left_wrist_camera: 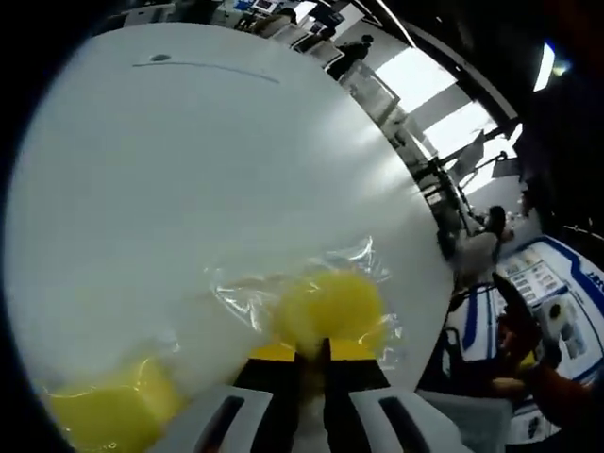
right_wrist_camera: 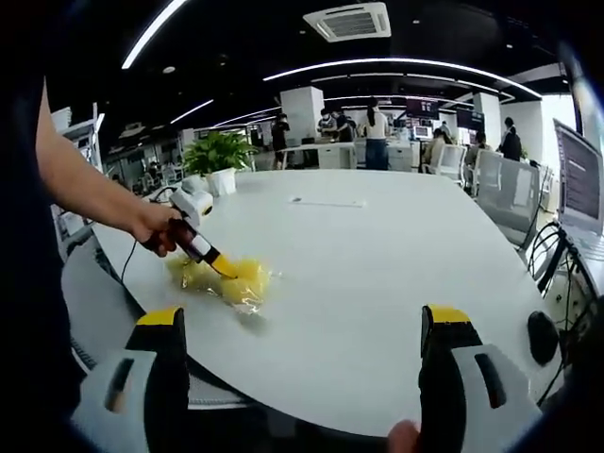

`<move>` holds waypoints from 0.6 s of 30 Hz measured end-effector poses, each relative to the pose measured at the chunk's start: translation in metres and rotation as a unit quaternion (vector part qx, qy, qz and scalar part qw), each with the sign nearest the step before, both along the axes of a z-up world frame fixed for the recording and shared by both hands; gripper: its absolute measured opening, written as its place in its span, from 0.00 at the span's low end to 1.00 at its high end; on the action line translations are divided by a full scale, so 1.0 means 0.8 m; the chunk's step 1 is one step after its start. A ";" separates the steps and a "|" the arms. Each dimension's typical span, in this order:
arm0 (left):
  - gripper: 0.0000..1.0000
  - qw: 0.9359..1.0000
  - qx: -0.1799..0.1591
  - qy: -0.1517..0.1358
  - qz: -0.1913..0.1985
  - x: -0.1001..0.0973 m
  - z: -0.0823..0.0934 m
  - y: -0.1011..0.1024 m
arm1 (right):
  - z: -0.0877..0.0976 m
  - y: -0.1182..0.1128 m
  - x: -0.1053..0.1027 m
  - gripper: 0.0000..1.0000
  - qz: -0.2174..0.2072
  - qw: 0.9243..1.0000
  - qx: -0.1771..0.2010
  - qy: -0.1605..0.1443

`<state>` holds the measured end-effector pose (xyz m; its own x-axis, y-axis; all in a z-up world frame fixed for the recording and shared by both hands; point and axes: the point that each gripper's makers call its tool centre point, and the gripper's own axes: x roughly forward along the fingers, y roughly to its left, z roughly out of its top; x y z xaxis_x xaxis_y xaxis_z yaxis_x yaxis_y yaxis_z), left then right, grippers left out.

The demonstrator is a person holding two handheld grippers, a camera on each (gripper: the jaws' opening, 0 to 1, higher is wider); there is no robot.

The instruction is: Compare the silicone blocks by pressing each to a similar depth, holding the contact briefly, and releasing to observe deformation and rebound differences across the visible hardness samples.

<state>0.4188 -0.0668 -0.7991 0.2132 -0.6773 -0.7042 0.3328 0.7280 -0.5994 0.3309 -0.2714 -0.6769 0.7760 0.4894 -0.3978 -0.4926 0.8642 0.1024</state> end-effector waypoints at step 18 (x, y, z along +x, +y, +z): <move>1.00 0.964 -0.066 -0.252 0.059 0.053 0.142 0.029 | -0.004 0.001 0.018 0.97 -0.002 1.000 0.008 0.006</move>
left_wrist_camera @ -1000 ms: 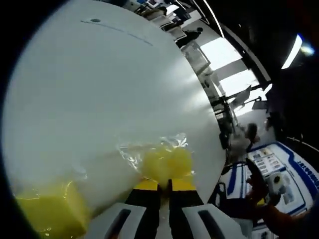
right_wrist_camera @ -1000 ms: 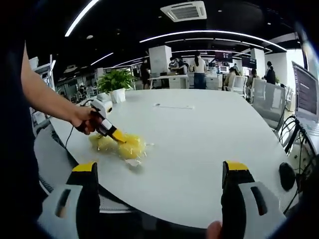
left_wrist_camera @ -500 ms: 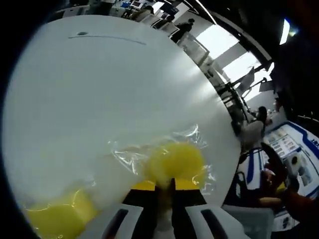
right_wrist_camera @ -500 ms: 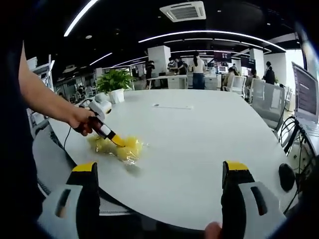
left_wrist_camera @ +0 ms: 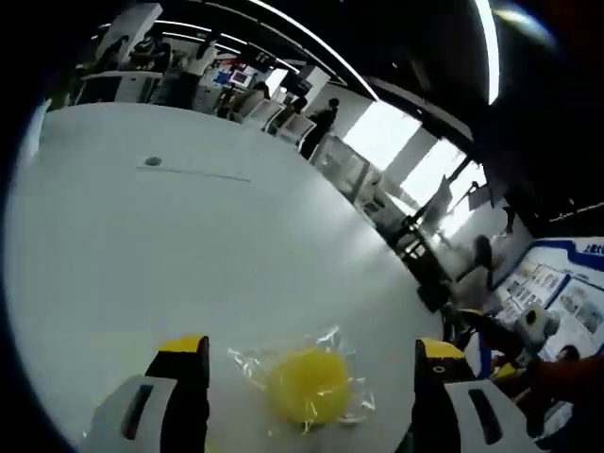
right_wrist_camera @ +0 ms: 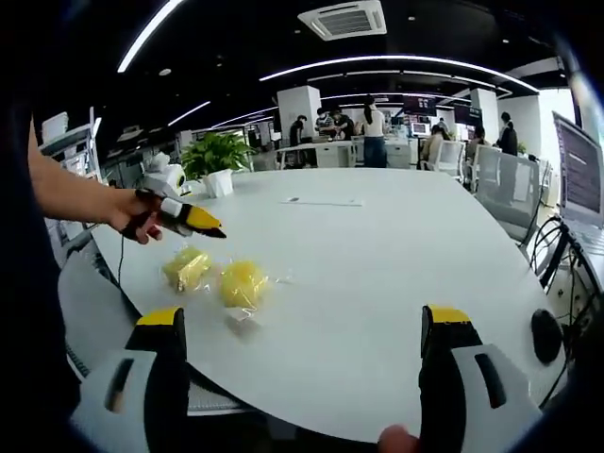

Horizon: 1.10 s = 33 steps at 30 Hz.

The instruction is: Compare the silicone blocks by pressing each to a similar depth, holding the contact briefly, and releasing to observe deformation and rebound differences across the visible hardness samples.

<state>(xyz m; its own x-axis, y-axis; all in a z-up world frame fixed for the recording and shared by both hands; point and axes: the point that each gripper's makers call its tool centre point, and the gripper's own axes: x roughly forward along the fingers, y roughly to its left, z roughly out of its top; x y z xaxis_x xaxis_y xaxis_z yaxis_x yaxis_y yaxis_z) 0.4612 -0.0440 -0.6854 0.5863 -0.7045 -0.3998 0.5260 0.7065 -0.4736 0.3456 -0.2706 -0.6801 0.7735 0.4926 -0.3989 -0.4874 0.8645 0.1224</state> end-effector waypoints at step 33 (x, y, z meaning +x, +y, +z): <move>1.00 0.974 0.113 -0.167 0.105 -0.104 0.005 0.278 | -0.003 0.059 0.024 0.97 0.063 0.998 -0.001 -0.006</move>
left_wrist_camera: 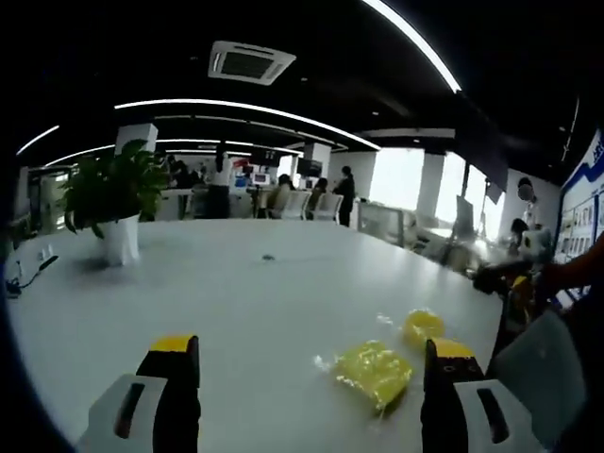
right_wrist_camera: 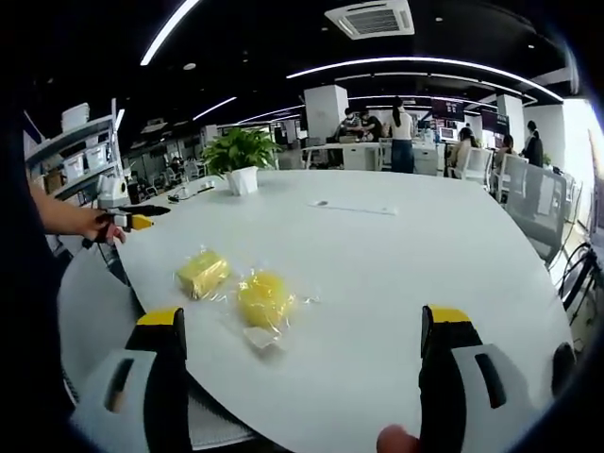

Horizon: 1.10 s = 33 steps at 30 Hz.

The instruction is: Compare the silicone blocks by pressing each to a similar depth, holding the contact briefly, and releasing to observe deformation and rebound differences across the visible hardness samples.

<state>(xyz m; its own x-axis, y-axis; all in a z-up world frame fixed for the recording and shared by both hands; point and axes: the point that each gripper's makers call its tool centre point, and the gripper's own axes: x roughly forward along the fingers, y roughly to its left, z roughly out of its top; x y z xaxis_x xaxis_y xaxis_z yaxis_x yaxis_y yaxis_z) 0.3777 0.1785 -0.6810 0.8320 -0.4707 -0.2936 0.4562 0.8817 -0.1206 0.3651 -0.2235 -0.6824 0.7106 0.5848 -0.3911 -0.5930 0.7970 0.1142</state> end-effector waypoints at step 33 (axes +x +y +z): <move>1.00 0.998 0.022 0.025 -0.052 -0.046 -0.024 0.002 | -0.020 0.008 -0.019 0.97 -0.003 1.000 0.004 0.010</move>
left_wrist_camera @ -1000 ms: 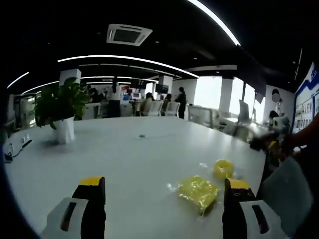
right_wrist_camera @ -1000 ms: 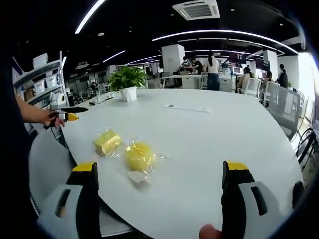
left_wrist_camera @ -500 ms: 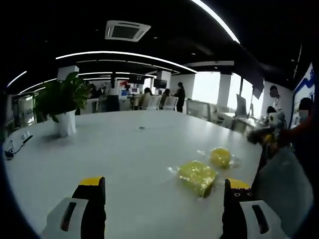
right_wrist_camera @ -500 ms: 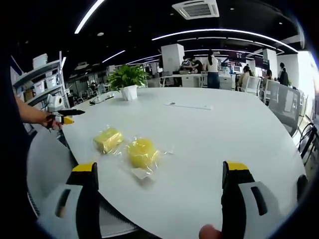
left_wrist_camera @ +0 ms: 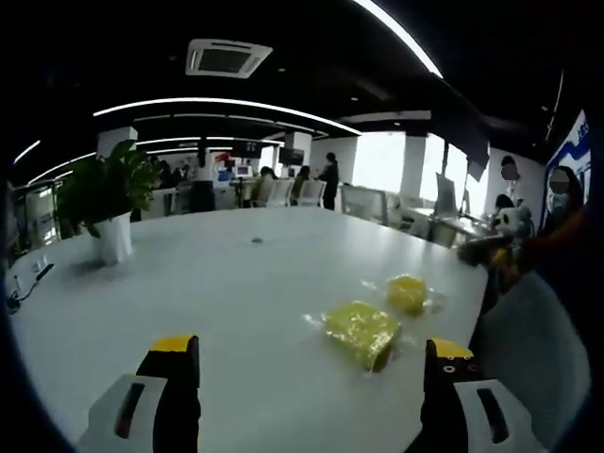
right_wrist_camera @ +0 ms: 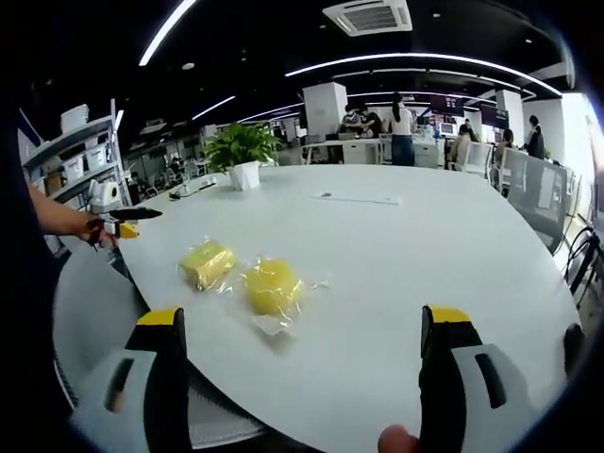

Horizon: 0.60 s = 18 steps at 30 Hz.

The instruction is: Compare the silicone blocks by pressing each to a similar depth, holding the contact briefly, and releasing to observe deformation and rebound differences across the visible hardness samples.

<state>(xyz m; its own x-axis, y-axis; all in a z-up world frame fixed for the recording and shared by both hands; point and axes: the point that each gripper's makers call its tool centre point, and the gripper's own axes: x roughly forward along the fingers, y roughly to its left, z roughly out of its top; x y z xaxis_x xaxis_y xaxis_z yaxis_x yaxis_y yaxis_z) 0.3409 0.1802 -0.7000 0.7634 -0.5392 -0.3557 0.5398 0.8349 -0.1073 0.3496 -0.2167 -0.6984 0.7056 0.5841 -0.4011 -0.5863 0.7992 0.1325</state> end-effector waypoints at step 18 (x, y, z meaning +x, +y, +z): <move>1.00 0.998 -0.022 0.046 0.025 -0.008 -0.018 0.013 | -0.013 -0.011 -0.010 0.97 -0.015 1.000 -0.004 0.014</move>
<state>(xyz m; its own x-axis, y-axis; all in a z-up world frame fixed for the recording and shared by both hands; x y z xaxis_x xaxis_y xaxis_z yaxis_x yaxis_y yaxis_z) 0.3342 0.1905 -0.7146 0.7554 -0.5181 -0.4012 0.4837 0.8539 -0.1920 0.3419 -0.2255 -0.7085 0.7119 0.5586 -0.4256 -0.5574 0.8181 0.1414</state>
